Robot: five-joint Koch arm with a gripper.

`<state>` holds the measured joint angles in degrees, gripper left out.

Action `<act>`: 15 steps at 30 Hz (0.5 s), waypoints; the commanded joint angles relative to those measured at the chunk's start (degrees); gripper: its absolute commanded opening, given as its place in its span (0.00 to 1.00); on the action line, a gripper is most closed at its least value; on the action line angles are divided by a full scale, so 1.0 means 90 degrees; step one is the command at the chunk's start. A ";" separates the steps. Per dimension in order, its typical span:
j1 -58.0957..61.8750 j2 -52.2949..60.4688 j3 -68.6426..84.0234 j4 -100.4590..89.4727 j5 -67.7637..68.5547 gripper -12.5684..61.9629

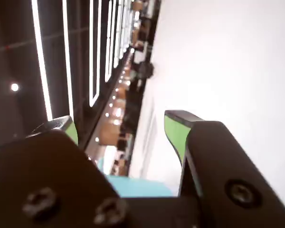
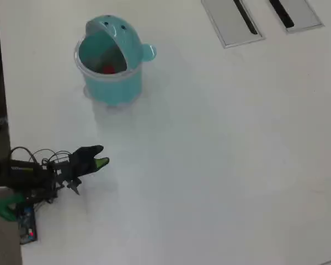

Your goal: Grasp RGB lego blocks and put them in the bin one by one.

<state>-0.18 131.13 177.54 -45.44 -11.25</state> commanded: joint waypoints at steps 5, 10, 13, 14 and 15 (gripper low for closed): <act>0.0088 0.0459 0.0459 -0.0322 -0.0010 0.64; 0.0000 0.0459 0.0459 0.0547 -0.0049 0.65; -0.0010 0.0449 0.0459 0.1094 -0.0029 0.64; 0.0000 0.0449 0.0459 0.1250 -0.0029 0.64; 0.0000 0.0449 0.0459 0.1416 -0.0029 0.64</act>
<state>-0.09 131.13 177.54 -33.49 -11.25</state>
